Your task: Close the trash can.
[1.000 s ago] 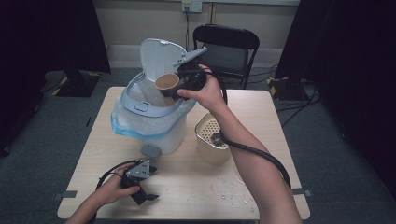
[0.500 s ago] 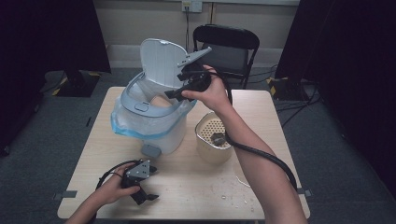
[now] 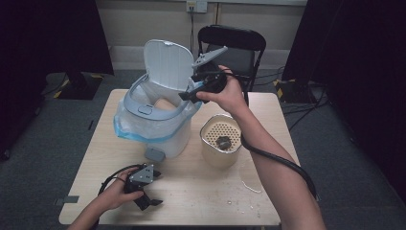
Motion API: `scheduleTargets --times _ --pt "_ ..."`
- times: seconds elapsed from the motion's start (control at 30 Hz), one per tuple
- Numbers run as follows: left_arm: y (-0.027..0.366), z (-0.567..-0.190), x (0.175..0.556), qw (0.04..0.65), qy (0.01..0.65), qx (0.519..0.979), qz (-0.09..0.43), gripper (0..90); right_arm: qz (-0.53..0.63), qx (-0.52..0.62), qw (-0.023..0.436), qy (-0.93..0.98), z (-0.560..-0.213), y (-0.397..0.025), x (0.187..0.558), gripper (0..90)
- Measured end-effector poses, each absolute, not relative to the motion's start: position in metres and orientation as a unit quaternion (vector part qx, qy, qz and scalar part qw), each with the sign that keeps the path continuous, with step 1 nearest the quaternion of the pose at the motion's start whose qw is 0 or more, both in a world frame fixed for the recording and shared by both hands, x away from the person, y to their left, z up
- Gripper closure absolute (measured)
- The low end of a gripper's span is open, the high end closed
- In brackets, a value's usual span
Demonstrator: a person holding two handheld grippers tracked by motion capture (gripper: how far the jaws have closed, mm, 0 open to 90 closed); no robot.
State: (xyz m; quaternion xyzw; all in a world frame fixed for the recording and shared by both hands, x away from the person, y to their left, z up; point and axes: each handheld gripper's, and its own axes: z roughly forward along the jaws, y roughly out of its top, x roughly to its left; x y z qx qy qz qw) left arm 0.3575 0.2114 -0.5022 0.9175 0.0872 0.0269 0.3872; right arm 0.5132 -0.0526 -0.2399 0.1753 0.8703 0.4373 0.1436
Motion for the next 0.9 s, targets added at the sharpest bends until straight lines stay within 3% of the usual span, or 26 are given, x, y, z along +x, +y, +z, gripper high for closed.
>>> scheduleTargets --times 0.9 --pt "0.211 -0.502 0.358 0.387 0.087 0.917 0.026 0.0 0.436 0.205 0.153 0.863 -0.241 -0.056 0.544 21.2"
